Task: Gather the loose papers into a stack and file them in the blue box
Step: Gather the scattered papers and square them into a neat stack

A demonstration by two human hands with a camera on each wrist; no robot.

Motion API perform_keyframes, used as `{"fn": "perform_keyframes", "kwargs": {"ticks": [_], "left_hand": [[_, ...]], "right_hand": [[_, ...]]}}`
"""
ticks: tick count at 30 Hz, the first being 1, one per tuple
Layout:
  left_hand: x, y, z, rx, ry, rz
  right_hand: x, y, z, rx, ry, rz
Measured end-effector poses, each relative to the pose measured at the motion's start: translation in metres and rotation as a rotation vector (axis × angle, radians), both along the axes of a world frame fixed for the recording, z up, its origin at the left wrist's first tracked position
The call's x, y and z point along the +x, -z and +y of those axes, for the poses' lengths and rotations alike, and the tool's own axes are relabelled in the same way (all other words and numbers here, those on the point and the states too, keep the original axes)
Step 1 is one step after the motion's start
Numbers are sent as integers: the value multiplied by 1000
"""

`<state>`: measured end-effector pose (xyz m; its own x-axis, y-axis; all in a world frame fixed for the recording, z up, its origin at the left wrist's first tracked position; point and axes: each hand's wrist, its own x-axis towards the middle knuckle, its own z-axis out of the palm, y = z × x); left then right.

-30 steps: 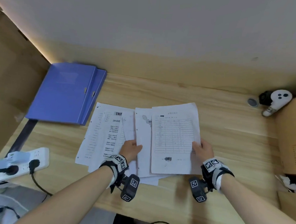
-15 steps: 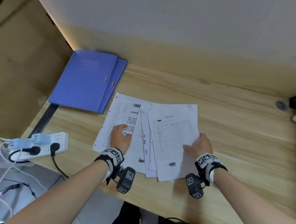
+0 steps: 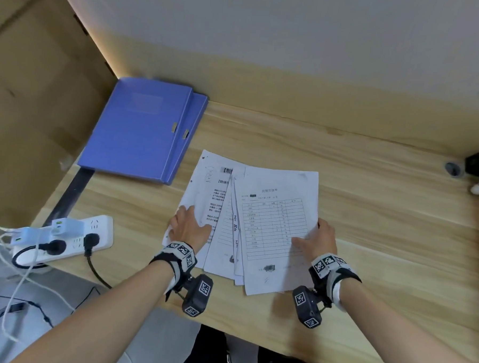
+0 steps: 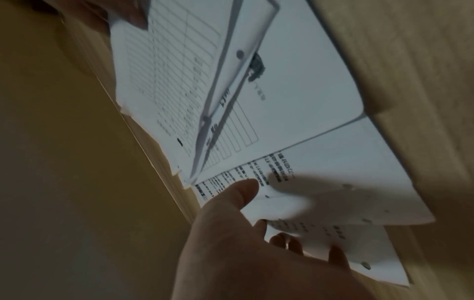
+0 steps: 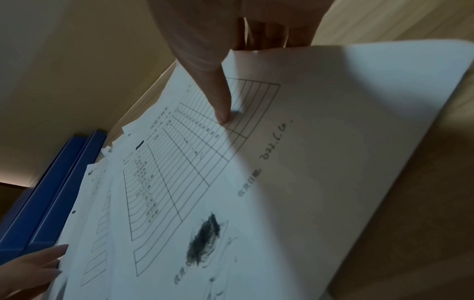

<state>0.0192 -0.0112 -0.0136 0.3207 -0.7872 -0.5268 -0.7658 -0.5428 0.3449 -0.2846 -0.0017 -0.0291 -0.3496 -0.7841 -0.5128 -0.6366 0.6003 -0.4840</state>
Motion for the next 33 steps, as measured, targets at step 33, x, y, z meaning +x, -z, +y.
{"fn": "perform_keyframes", "kwargs": {"ticks": [33], "left_hand": [[-80,-22,-40,13,-238,656]], "right_hand": [[-2,-12,-15,57,233,-369]]}}
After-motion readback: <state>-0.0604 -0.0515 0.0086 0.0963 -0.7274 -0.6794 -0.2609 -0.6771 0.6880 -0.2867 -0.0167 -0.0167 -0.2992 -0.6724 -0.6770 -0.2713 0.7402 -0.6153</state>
